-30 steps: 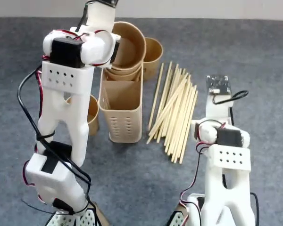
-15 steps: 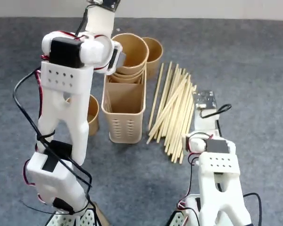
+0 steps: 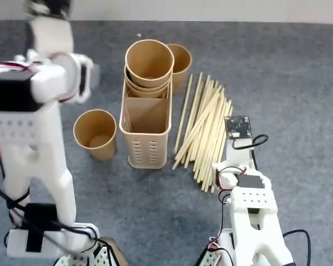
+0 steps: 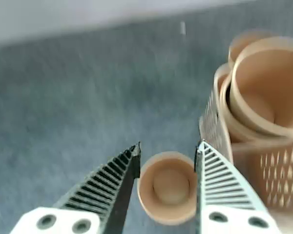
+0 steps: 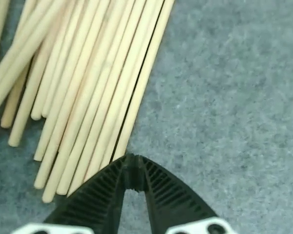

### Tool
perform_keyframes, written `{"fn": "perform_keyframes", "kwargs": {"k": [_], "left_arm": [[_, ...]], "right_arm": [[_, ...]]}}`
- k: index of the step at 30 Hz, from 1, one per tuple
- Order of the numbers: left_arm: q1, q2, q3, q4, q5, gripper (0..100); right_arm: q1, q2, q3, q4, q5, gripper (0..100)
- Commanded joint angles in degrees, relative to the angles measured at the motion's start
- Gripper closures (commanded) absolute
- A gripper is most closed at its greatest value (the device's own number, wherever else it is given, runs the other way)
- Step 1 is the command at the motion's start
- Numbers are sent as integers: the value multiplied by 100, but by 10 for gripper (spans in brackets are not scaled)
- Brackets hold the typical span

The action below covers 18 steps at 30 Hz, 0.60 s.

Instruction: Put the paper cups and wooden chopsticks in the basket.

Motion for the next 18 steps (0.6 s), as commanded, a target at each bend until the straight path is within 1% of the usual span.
{"fn": "perform_keyframes", "kwargs": {"k": [1,5,8,9,11,18], "left_arm": [[-110,-233,1455,-185,35,804],[-602,-224,2220,-721,26,804],[-945,-224,2721,-976,0,804],[-1015,-224,2932,-1081,-114,804],[-1086,-224,3398,-1310,-334,804],[-1007,-215,4760,-2356,-343,807]], "right_arm": [[-48,-136,-13,-75,0,995],[-48,-136,4,-75,0,995],[-48,-136,4,-75,0,995],[-48,-136,4,-75,0,995],[-48,-136,-4,-75,0,995],[-48,-136,-4,-75,0,995]]}}
